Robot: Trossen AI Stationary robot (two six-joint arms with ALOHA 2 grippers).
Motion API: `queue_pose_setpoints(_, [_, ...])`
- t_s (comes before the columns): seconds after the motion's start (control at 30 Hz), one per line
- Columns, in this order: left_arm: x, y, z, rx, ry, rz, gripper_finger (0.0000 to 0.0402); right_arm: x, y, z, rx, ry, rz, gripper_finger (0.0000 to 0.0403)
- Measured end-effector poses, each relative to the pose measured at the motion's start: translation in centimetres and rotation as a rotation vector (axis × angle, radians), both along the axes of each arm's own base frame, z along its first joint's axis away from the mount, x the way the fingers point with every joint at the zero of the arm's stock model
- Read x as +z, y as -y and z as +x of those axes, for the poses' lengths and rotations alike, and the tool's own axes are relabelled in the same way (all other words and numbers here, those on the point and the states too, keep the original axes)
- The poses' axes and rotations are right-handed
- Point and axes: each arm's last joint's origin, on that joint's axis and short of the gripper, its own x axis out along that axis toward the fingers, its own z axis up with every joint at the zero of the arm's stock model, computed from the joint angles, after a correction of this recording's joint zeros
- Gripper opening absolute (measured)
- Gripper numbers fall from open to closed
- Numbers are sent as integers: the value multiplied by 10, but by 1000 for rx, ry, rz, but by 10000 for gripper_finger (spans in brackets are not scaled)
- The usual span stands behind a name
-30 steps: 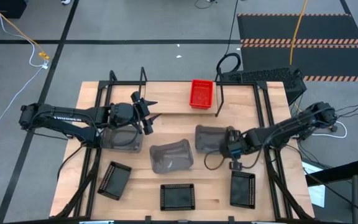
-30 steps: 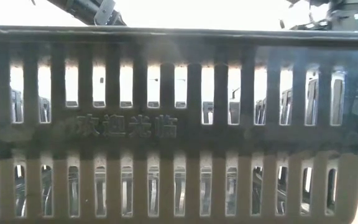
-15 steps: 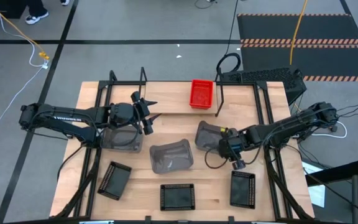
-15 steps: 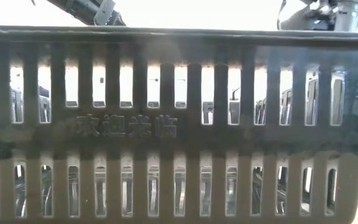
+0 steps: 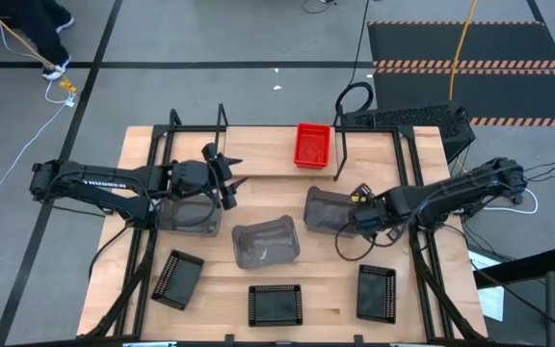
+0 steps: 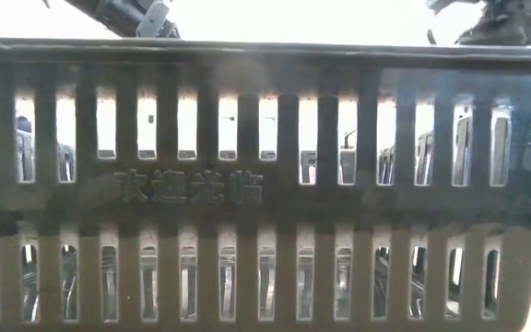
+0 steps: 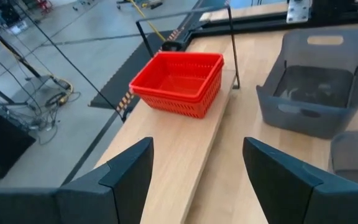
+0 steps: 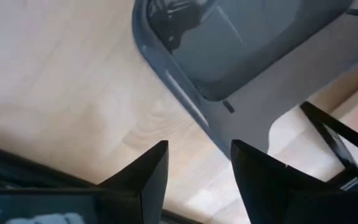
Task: Stack baskets on shelf by color
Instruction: Put the right light black bin on the shelf
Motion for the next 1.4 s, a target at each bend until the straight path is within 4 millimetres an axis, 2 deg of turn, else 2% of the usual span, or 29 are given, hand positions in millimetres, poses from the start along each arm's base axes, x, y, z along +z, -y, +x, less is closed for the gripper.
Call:
queue_pose_setpoints(0.3, [-2,0,-1,7,-11,-14,250,-33,19,2,158,-3,-72,160])
queue_pose_setpoints(0.47, [-2,0,-1,6,-19,-12,250,-45,26,0,156,-6,-78,152])
queue_pose_setpoints(0.57, [-2,0,-1,5,-20,-10,250,-46,29,0,104,1,-71,120])
queue_pose_setpoints(0.73, [-2,0,-1,5,-19,-10,250,-47,26,-2,57,0,37,19])
queue_pose_setpoints(0.87, [-2,0,-1,6,-15,-10,250,-47,19,-2,32,15,109,10])
queue_pose_setpoints(1.07, [-1,0,0,0,-10,4,250,-34,0,3,23,29,282,4])
queue_pose_setpoints(1.4, [1,0,0,-2,3,7,250,14,-33,21,60,152,548,1])
